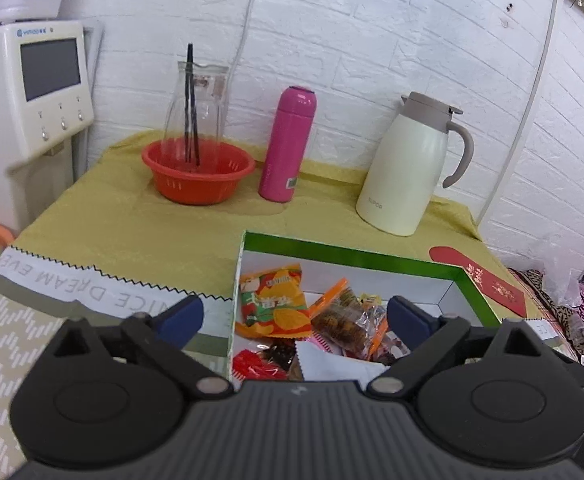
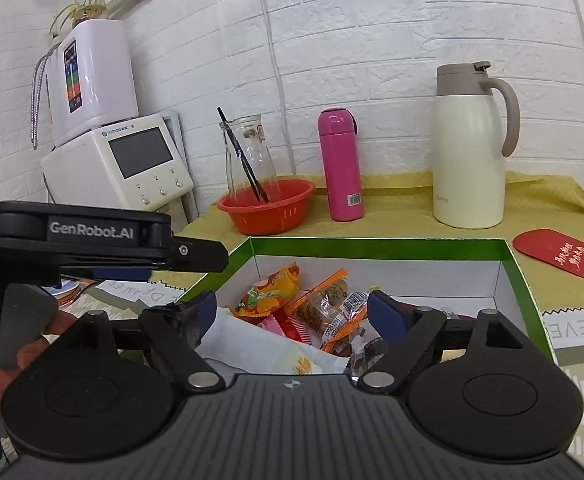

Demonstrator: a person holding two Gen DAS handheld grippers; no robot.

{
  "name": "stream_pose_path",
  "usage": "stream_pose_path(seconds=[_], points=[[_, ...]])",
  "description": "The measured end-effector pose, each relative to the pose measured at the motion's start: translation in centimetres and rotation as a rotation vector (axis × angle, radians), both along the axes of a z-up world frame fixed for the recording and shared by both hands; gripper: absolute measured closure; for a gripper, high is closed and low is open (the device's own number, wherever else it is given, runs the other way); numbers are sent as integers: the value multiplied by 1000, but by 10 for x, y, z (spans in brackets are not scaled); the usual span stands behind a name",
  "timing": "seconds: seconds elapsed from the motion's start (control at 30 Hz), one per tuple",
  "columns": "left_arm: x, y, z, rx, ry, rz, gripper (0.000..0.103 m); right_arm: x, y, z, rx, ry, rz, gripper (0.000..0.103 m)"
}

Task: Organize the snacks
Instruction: 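Carry the printed bag into the box and open the right tool, then move the right tool back and grasp the small orange candy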

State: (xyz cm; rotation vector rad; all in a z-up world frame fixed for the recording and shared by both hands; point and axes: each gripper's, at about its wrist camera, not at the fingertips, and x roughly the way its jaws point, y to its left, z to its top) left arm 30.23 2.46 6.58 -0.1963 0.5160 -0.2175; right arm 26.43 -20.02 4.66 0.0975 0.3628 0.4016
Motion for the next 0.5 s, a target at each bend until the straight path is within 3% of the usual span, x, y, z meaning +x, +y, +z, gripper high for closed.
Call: stream_pose_path(seconds=[0.3, 0.5], points=[[-46, -13, 10, 11, -19, -49, 7, -47, -19, 6, -25, -9, -46, 0], [-89, -36, -3, 24, 35, -95, 7, -100, -49, -9, -106, 16, -117, 0]])
